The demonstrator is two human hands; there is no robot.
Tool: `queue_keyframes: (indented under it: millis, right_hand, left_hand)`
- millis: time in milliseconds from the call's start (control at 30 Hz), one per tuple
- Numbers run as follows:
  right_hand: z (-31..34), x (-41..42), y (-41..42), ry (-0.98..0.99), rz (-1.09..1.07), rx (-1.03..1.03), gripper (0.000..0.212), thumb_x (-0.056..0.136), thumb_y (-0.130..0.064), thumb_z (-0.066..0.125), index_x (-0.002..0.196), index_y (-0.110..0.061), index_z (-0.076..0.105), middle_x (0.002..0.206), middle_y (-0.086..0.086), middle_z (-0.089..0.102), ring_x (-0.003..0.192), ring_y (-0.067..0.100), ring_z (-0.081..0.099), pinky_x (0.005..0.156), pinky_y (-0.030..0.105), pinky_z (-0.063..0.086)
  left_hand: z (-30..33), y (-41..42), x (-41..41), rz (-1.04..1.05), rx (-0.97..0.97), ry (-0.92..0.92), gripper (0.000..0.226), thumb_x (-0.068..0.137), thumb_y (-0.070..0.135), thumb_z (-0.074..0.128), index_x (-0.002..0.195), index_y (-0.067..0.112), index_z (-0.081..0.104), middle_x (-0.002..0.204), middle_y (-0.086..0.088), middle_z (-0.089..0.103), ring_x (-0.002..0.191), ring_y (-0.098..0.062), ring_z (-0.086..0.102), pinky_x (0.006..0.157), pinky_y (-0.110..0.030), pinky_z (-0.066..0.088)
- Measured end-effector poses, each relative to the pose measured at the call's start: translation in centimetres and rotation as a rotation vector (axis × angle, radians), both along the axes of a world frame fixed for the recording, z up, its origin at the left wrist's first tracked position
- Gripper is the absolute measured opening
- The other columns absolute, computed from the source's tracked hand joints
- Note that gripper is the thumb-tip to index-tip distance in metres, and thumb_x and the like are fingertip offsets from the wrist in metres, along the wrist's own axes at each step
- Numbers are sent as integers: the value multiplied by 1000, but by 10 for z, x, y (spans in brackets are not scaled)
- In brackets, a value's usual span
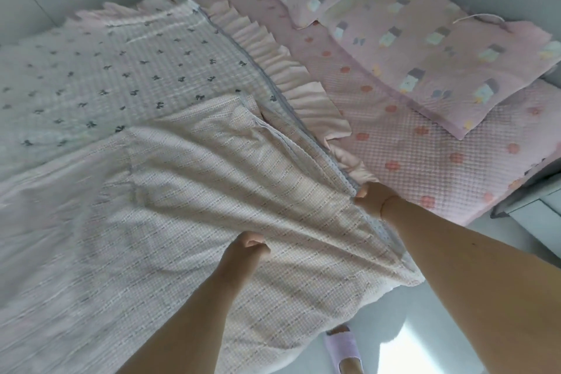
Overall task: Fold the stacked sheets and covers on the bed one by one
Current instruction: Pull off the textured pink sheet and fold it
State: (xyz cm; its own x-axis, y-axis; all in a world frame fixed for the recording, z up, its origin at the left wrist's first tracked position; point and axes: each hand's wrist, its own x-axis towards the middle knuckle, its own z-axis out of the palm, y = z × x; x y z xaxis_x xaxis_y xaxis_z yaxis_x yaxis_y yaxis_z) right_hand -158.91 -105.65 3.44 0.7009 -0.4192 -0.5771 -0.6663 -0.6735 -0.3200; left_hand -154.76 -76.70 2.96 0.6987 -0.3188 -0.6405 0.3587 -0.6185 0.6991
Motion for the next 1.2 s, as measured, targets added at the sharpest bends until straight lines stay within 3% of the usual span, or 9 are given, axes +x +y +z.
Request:
queue_keyframes:
  millis: [233,333,433,500,600,800,967,1100,1200]
  right_hand:
    - [-3,154,-2,-129,-35,150,34,96,-27,49,112,2,60,108,17,64,103,32,62,91,37,49]
    - [-26,223,-16,-173,-99,222,10,90,-22,57,81,-18,60,97,11,62,91,26,60,94,43,50]
    - [-52,283,-27,-171,-117,251,22,88,-25,58,68,-23,47,88,9,60,86,27,58,90,40,52]
    - [-62,315,-24,-160,-111,304,18,88,-30,56,78,-15,52,84,11,63,86,31,61,85,37,53]
    - [-70,351,-13,-152,-11,246,35,89,-39,55,105,-9,58,106,12,66,100,31,63,84,33,51]
    - [-110,414,11,-270,119,97,53,87,-33,60,131,-11,42,112,5,57,100,24,58,71,29,48]
    - [-133,464,21,-341,212,-63,69,84,-36,65,136,-9,30,127,10,44,114,26,50,89,37,50]
    - [-152,494,27,-294,152,-71,52,89,-24,57,131,-9,30,119,10,53,107,30,56,82,42,53]
    - [-155,513,16,-280,66,-19,34,92,-28,57,118,-8,48,107,10,63,96,28,60,73,33,46]
  left_hand:
    - [-4,-18,94,144,2,-48,33,89,19,59,122,20,58,118,1,61,109,-16,57,98,-41,48]
    - [-13,-37,139,187,4,-49,38,84,28,60,121,23,58,117,3,60,109,-16,57,98,-42,48]
    - [-30,-55,181,228,-5,-22,38,83,29,60,120,25,56,118,2,60,109,-16,57,96,-39,48]
    - [-45,-65,205,254,3,-20,37,89,19,59,126,21,55,122,-1,59,112,-18,55,97,-39,47]
    - [-68,-77,239,266,31,-34,40,92,18,57,131,18,52,129,-2,56,116,-20,53,100,-38,44]
    - [-94,-100,299,208,42,-112,44,99,35,49,141,22,46,145,0,47,130,-18,44,105,-34,38]
    - [-107,-119,353,181,-58,-113,53,102,51,28,151,30,29,157,8,28,145,-12,24,115,-35,20]
    - [-116,-129,390,214,-108,-24,60,98,62,18,152,37,20,160,10,20,147,-16,16,116,-43,14]
    - [-130,-133,409,183,-93,-40,62,96,65,17,152,38,21,159,5,23,144,-23,27,115,-48,17]
